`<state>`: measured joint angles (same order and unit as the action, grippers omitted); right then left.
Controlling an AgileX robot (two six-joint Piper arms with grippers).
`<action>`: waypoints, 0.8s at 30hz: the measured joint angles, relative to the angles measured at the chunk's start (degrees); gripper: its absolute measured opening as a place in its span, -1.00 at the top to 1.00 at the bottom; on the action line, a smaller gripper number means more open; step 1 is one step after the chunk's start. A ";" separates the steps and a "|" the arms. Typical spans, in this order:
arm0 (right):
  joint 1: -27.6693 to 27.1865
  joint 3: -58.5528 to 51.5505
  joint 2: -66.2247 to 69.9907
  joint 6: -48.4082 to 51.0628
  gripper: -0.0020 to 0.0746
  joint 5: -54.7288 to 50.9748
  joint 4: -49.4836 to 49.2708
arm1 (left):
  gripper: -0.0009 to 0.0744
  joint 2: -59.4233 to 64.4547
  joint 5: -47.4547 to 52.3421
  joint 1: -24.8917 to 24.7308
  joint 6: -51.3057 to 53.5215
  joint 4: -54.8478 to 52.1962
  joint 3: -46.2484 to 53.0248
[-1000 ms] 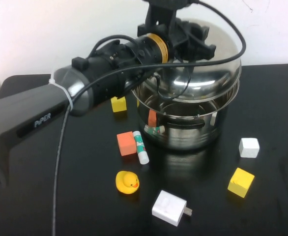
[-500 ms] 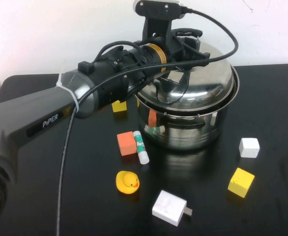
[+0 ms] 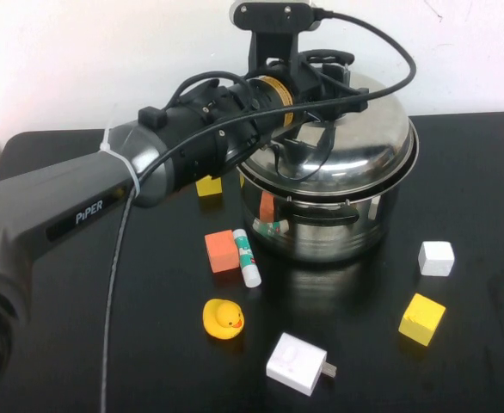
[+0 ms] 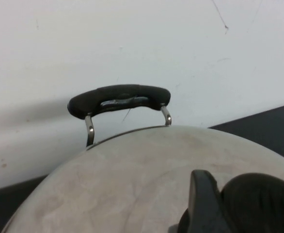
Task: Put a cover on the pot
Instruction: Place the pot lid on the pot
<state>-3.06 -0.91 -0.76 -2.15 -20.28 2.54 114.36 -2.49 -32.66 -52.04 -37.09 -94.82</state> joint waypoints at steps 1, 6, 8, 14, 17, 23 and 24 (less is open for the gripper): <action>0.00 0.00 0.00 0.00 0.95 0.00 0.00 | 0.12 0.00 0.45 -0.09 0.00 -0.27 0.00; 0.00 0.00 0.00 0.00 0.95 0.00 0.00 | 0.12 -0.11 2.84 -1.46 -0.42 -3.16 0.00; 0.00 0.00 0.00 0.00 0.95 0.00 0.00 | 0.12 -0.11 3.43 -1.84 -0.59 -4.05 0.00; 0.00 0.00 0.00 0.00 0.95 0.00 0.00 | 0.12 -0.11 3.67 -2.33 -0.82 -4.68 0.00; 0.00 0.00 0.00 0.00 0.95 0.00 0.00 | 0.12 0.38 3.39 -2.33 -0.96 -4.68 -0.12; 0.00 0.00 0.00 0.00 0.95 0.00 0.00 | 0.11 0.93 2.49 -2.33 -2.57 -4.94 -0.62; 0.00 0.00 0.00 0.00 0.95 0.00 0.00 | 0.07 0.93 2.49 -2.33 -2.82 -5.07 -0.62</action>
<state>-3.06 -0.91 -0.76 -2.15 -20.28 2.54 115.29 0.00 -34.99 -54.87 -42.16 -95.44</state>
